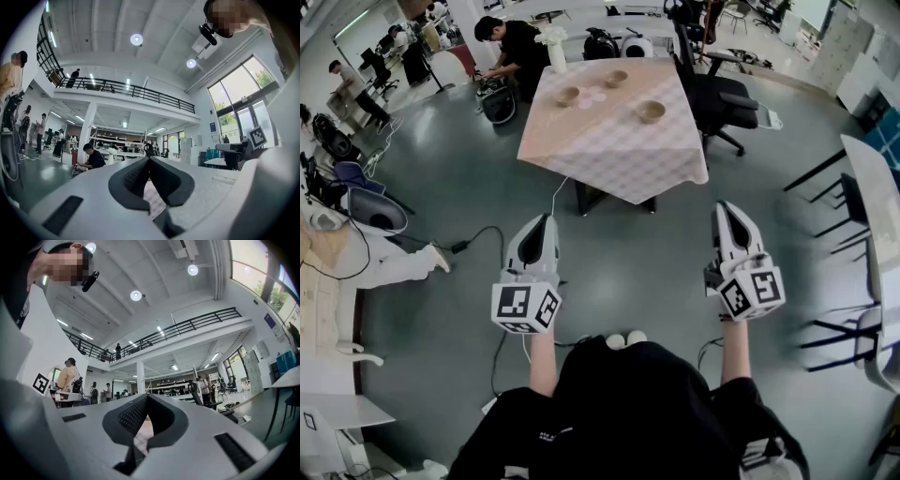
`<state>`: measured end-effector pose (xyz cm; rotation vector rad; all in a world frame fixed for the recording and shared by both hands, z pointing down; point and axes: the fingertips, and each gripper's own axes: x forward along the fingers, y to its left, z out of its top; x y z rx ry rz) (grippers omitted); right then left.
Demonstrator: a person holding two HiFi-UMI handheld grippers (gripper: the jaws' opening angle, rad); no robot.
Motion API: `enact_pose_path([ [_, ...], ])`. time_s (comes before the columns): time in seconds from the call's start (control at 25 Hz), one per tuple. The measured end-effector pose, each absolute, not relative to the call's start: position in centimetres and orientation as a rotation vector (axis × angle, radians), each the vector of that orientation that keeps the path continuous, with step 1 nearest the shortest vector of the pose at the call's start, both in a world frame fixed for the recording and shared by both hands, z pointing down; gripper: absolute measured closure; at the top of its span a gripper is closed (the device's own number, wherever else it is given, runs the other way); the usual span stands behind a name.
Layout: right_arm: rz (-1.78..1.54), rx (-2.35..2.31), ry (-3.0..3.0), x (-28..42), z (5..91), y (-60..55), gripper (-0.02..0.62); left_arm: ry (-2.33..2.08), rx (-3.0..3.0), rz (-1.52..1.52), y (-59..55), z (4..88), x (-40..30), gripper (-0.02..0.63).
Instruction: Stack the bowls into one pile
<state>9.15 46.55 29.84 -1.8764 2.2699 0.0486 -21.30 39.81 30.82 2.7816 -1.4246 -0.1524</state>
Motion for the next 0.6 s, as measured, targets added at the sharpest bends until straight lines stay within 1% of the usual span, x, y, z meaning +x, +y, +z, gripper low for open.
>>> enact_pose_path([
  [0.28, 0.100, -1.926, 2.303, 10.6, 30.6, 46.3, 0.603, -1.433, 2.766, -0.145, 39.8, 31.4, -19.8, 0.609],
  [0.6, 0.064, -1.875, 2.320, 11.7, 31.7, 45.4, 0.603, -1.458, 2.743, -0.092, 40.0, 32.3, -18.4, 0.609],
])
